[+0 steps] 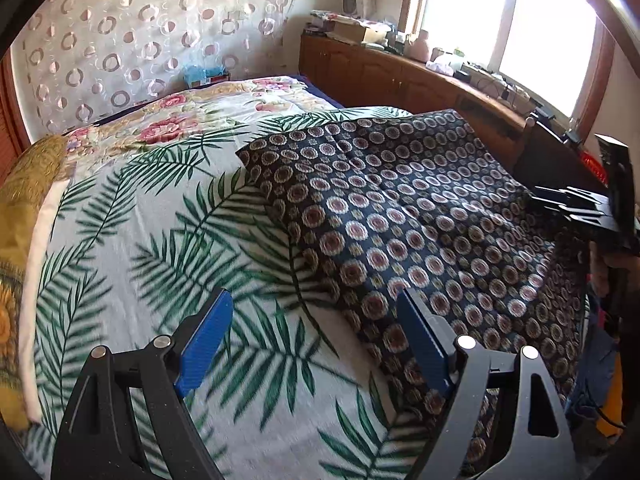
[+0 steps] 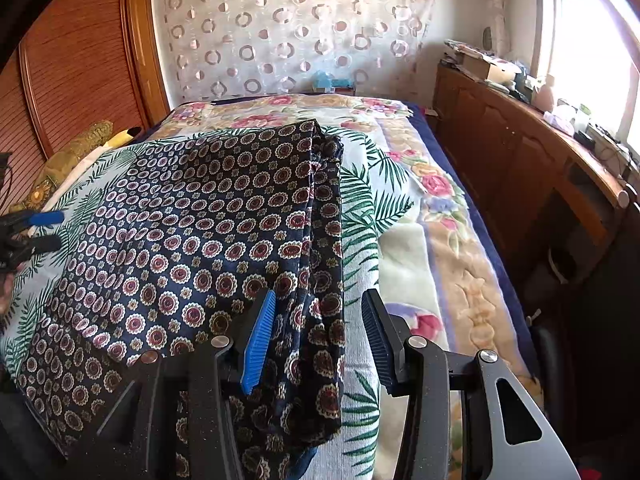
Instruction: Fold small clothes
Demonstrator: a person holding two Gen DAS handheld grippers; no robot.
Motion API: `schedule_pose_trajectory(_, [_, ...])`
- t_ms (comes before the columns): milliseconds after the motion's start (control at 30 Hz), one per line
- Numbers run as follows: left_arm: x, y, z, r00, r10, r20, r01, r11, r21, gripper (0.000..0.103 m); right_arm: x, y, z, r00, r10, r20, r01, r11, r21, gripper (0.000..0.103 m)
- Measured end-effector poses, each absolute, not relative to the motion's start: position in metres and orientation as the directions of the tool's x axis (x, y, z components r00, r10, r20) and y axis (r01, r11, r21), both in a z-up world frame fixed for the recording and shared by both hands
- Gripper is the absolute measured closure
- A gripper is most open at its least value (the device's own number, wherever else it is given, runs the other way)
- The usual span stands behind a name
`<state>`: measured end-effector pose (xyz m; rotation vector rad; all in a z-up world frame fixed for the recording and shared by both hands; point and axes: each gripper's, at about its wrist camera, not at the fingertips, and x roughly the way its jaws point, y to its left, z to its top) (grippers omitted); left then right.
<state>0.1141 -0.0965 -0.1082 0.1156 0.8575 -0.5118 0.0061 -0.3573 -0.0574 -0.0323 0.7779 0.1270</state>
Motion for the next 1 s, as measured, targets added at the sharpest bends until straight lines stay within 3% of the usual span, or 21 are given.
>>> schedule_pose_trajectory(167, [0.130, -0.107, -0.109, 0.529, -0.376, -0.761, 0.484, 0.870, -0.093, 0.019, 0.003, -0.355, -0.060, 0.697, 0.109, -0.709, -0.135, 0.991, 0.020, 0.048])
schedule_pose_trajectory(500, [0.154, -0.114, -0.115, 0.494, -0.415, -0.764, 0.472, 0.866, -0.165, 0.020, 0.006, -0.357, -0.074, 0.677, 0.110, -0.727, -0.122, 0.992, 0.036, 0.048])
schedule_pose_trajectory(700, [0.160, -0.117, -0.120, 0.472, -0.443, -0.762, 0.462, 0.861, -0.215, 0.044, 0.007, -0.361, -0.077, 0.679, 0.118, -0.724, -0.116, 0.992, 0.052, 0.048])
schedule_pose_trajectory(867, [0.162, -0.116, -0.120, 0.485, -0.442, -0.755, 0.439, 0.870, -0.227, 0.048, 0.007, -0.360, -0.079, 0.682, 0.112, -0.722, -0.116, 0.992, 0.044, 0.047])
schedule_pose_trajectory(1000, [0.161, -0.116, -0.120, 0.476, -0.456, -0.752, 0.442, 0.863, -0.244, 0.062, 0.007, -0.362, -0.079, 0.683, 0.115, -0.722, -0.114, 0.992, 0.050, 0.046])
